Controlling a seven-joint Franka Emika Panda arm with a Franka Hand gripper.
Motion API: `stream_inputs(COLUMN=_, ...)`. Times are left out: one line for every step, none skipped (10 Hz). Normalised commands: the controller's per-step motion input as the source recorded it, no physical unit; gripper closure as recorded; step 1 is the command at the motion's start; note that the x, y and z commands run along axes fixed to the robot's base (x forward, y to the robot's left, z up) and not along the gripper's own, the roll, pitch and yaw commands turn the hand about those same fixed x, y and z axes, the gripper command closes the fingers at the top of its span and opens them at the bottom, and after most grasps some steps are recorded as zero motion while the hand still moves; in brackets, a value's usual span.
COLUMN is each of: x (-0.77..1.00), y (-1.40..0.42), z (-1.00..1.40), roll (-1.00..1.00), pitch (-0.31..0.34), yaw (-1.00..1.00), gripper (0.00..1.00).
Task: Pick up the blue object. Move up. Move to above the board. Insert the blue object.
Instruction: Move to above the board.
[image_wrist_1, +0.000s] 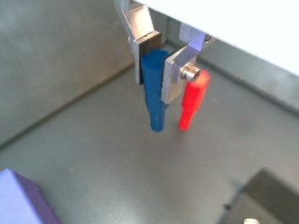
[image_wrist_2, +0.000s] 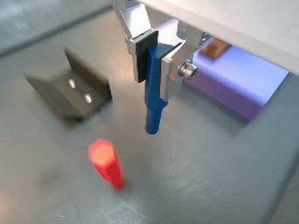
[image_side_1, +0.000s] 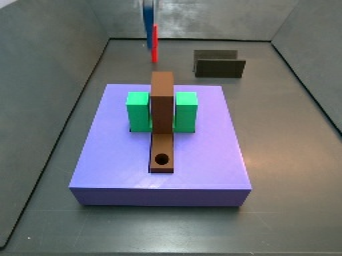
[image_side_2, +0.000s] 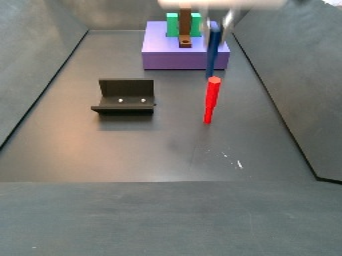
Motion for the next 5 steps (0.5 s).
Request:
stream_inputs(x=-0.06, y=0.00, z=1.40, roll=0.01, pitch=0.006, yaw=0.00, gripper=1.00)
stream_inputs(x=-0.03, y=0.01, z=1.40, roll=0.01, pitch=0.007, yaw=0.00, gripper=1.00)
stream_inputs(x=0.05, y=0.01, z=0.93, roll=0.00, pitch=0.070, yaw=0.00, gripper=1.00)
stream_inputs(x=0.06, y=0.01, z=0.61, roll=0.00, pitch=0.095, yaw=0.00, gripper=1.00)
stream_inputs(x=0.03, y=0.01, z=0.31, roll=0.01, pitch=0.072, yaw=0.00, gripper=1.00)
